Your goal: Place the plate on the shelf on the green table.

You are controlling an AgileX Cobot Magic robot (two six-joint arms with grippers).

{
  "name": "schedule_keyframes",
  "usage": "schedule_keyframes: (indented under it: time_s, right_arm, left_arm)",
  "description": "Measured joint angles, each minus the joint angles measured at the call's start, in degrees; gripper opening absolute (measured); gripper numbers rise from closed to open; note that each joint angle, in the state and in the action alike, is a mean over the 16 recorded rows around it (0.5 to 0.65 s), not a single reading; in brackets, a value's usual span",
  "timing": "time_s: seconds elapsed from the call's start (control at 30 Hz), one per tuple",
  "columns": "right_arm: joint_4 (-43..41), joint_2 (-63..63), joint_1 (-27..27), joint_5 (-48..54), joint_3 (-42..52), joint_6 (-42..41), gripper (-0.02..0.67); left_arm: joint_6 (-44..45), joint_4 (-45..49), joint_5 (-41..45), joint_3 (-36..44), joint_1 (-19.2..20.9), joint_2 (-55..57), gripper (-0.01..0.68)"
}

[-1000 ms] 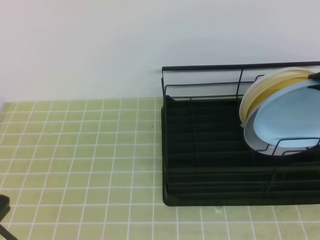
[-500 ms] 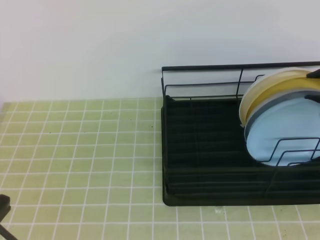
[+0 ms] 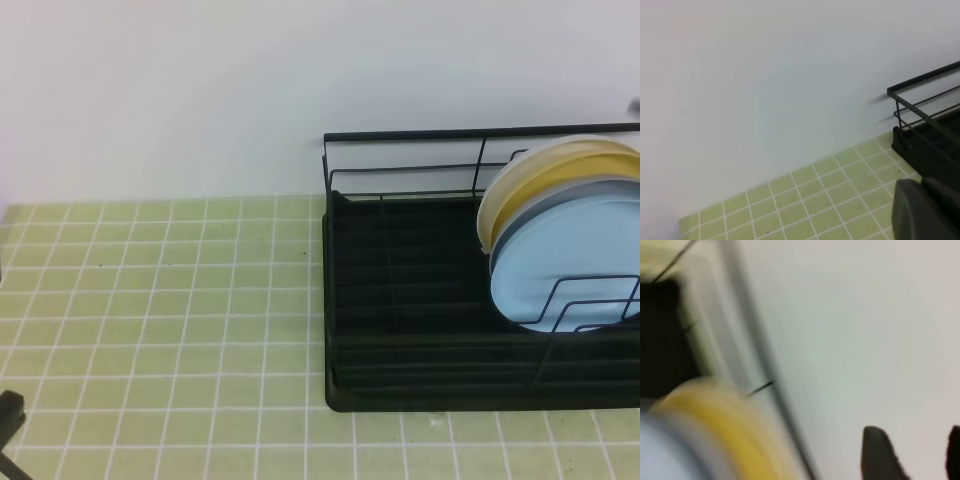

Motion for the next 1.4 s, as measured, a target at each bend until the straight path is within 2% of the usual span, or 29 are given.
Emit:
schedule_keyframes:
  time_s: [0.23,0.4,0.57,0.83,1.03,1.4]
  right_arm:
    - [20.8,-10.2,0.0,-8.4,1.0,2.6,0.12]
    - [30.7,-18.6,0.0,-12.7,5.0,6.0,0.034]
    - [33.7,-26.8,0.0,-14.0,12.4,10.2,0.007]
    - [33.8,-36.9,0.0,-9.5,25.6,14.2,0.003]
    - [33.7,-40.2,0.0,-5.1,31.0,15.4,0.002]
    - [33.7,-41.0,-0.2,-4.3,32.7,13.6,0.001]
  left_arm:
    - [0.0,0.1,0.1,0.5,0.0,0.0,0.0]
    - [0.0,0.1,0.3,0.6,0.0,0.0,0.0]
    - [0.0,0.1,0.3,0.6,0.0,0.0,0.0]
    - [0.0,0.1,0.3,0.6,1.1,0.0,0.0]
    - [0.0,0.1,0.3,0.6,6.9,-0.7,0.0]
    - [0.0,0.1,0.7,0.6,25.2,-10.2,0.0]
